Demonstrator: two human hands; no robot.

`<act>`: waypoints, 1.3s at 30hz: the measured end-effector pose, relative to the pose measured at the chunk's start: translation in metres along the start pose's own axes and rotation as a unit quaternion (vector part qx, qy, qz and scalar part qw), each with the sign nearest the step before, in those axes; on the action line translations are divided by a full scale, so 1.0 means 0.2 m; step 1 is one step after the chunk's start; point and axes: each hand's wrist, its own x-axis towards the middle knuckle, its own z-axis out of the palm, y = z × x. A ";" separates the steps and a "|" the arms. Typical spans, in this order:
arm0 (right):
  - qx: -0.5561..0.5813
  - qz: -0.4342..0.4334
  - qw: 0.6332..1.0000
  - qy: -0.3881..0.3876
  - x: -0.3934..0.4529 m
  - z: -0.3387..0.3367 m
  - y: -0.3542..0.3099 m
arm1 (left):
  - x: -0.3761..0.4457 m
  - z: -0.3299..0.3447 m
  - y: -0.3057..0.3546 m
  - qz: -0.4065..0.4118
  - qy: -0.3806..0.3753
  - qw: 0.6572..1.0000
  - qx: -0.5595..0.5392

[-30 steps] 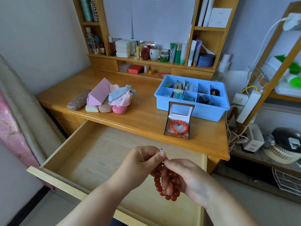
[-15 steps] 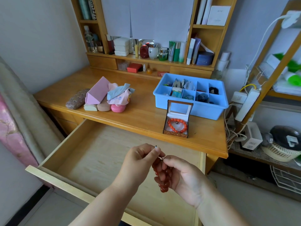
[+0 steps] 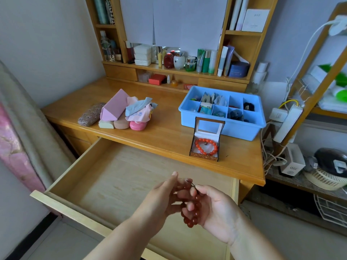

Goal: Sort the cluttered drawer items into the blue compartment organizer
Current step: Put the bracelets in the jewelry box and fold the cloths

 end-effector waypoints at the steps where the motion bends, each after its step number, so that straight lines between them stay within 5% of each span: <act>1: 0.001 0.006 1.000 -0.008 0.00 -0.01 0.00 | 0.00 -0.01 0.00 -0.002 -0.034 0.999 0.012; 6: -0.176 -0.044 0.983 -0.014 -0.03 -0.09 -0.05 | 0.03 -0.06 0.00 0.037 -0.075 0.992 0.096; 12: -0.475 -0.121 0.869 0.064 -0.09 -0.09 -0.09 | 0.02 -0.07 0.04 0.072 -0.099 0.952 0.280; 20: -0.748 -0.298 0.587 0.089 -0.12 -0.06 -0.08 | 0.00 -0.04 0.06 0.116 -0.058 0.922 0.365; 22: -0.770 -0.289 0.563 0.082 -0.11 -0.04 -0.09 | -0.01 -0.04 0.05 0.132 -0.051 0.921 0.363; 28: -0.757 -0.264 0.592 0.084 -0.12 -0.03 -0.12 | -0.01 -0.06 0.00 0.187 -0.003 0.909 0.372; 33: -0.737 -0.245 0.625 0.081 -0.09 -0.06 -0.10 | -0.02 -0.07 0.00 0.152 -0.015 0.927 0.344; 37: -0.554 -0.140 0.820 -0.011 -0.05 -0.06 -0.12 | 0.00 -0.06 0.06 0.089 -0.048 0.962 0.252; 39: -0.453 -0.085 0.884 -0.072 -0.03 -0.05 -0.11 | 0.02 -0.06 0.09 0.074 -0.045 0.967 0.240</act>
